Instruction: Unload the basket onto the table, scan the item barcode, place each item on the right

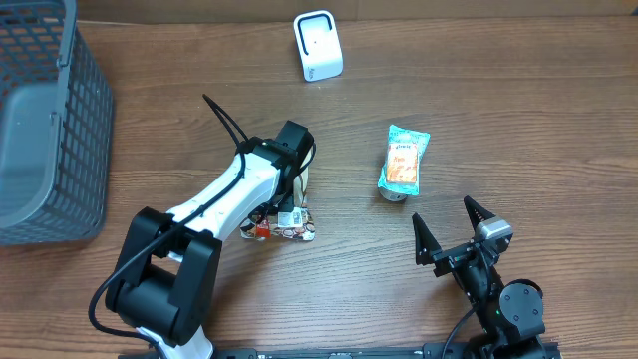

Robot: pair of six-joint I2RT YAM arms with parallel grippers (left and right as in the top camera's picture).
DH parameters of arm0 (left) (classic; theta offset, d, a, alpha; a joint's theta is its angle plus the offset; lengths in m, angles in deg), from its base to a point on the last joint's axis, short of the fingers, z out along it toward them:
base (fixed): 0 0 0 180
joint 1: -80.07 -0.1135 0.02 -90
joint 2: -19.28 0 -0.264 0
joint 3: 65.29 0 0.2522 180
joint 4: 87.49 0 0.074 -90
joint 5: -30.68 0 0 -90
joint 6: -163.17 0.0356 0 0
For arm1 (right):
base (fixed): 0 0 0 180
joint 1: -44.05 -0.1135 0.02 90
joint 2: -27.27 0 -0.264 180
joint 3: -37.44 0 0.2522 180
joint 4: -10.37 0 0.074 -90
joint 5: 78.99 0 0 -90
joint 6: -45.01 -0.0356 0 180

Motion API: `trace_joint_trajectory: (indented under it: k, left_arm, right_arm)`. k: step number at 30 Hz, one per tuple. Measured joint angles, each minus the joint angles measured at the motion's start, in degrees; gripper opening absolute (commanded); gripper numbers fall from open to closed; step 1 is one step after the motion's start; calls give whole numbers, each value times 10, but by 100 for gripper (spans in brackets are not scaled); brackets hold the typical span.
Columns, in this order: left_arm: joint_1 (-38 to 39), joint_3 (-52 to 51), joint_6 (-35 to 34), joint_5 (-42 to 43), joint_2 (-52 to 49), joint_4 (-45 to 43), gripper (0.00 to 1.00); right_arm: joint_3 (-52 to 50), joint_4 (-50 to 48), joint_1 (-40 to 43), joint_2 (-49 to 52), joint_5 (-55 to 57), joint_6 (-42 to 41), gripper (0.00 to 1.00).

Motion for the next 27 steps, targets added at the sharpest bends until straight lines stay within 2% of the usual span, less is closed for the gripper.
trace_joint_trajectory:
  k: [13, 23, 27]
  left_arm:
    - [0, 49, 0, 3, -2, 18, 12]
    - [0, 49, 0, 44, -2, -7, 9]
    - [0, 49, 0, 52, -2, -4, 13]
  right_arm:
    - [0, 0, 0, 0, 0, 0, 100]
    - [0, 0, 0, 0, 0, 0, 100]
    - [0, 0, 0, 0, 0, 0, 100]
